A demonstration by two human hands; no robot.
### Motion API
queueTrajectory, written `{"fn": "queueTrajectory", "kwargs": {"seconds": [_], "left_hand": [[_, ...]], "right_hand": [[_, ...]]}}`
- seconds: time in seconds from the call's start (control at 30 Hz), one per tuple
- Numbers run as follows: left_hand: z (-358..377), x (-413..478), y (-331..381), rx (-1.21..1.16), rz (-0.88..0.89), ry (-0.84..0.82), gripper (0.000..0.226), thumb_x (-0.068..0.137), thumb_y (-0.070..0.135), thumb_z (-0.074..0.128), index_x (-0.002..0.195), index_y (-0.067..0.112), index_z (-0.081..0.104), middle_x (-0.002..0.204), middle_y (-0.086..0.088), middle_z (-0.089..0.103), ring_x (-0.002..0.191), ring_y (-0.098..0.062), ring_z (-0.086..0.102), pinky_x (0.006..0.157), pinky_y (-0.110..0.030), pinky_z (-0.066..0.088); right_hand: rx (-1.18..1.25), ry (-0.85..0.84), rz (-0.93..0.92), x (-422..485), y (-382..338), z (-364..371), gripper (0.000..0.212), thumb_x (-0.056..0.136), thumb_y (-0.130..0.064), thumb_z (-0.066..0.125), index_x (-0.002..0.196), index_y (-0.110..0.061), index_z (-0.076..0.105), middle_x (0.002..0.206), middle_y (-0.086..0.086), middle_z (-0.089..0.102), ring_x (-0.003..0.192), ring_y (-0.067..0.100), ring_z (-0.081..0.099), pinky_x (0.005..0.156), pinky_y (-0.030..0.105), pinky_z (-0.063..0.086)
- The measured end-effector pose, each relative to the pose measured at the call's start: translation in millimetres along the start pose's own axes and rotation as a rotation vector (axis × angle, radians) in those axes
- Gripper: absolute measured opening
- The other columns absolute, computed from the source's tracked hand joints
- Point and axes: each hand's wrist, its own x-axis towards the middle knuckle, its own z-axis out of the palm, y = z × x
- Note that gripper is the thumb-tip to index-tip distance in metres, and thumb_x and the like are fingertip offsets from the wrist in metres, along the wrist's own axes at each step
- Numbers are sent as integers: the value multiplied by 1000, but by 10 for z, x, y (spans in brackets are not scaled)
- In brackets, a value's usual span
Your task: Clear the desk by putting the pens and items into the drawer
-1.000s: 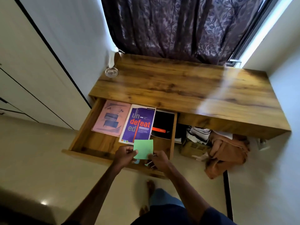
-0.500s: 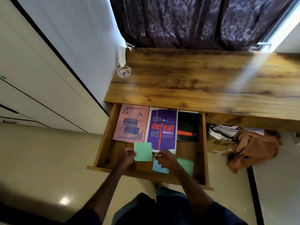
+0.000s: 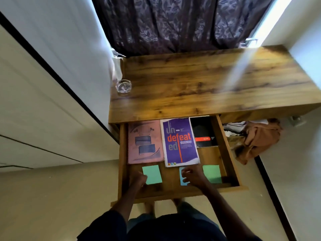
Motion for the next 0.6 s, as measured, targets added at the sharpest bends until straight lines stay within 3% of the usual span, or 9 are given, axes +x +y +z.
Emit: {"fn": "queueTrajectory", "kwargs": {"seconds": [0.07,0.13,0.23,0.4,0.5,0.6], "left_hand": [[-6,47,-53,54,1,-13,37,99,19,63,131,5,52,122,-14,65,82,-16,63,66,-25,56],[-15,34,-93,47,3,-40,37,99,16,62,132,6,47,124,-17,63,96,-23,68,67,-27,57],[-61,-34,-130,76,36,-60,42,99,14,63,135,5,43,132,-20,58,116,-32,64,87,-34,59],[-126,-66,-234,356,261,-65,55,101,26,59,147,4,37,149,-15,45,140,-27,44,113,-34,36],[-48,-85,-214,368,329,-61,39,95,33,67,125,8,61,130,-10,63,123,-23,59,103,-32,48],[-3,-320,-199,286,302,-191,34,96,38,65,89,6,75,84,-3,78,69,-14,74,69,-29,63]], "right_hand": [[-22,33,24,-49,48,100,4,94,-19,65,91,-20,67,96,13,73,87,28,74,83,50,61],[-15,50,58,-83,97,199,7,95,-21,65,98,-17,69,96,13,74,88,28,74,84,51,60],[22,77,84,-138,91,308,20,95,-21,64,110,-8,69,97,15,74,90,30,74,83,47,61],[42,142,54,-234,6,470,15,97,-21,62,106,-11,69,95,13,74,89,28,73,79,42,60],[103,213,71,-290,45,555,15,97,-19,61,94,-10,73,87,10,75,79,23,73,73,39,61],[258,265,191,-435,192,577,18,93,-14,60,84,-3,71,78,13,72,62,19,66,54,30,53]]}}
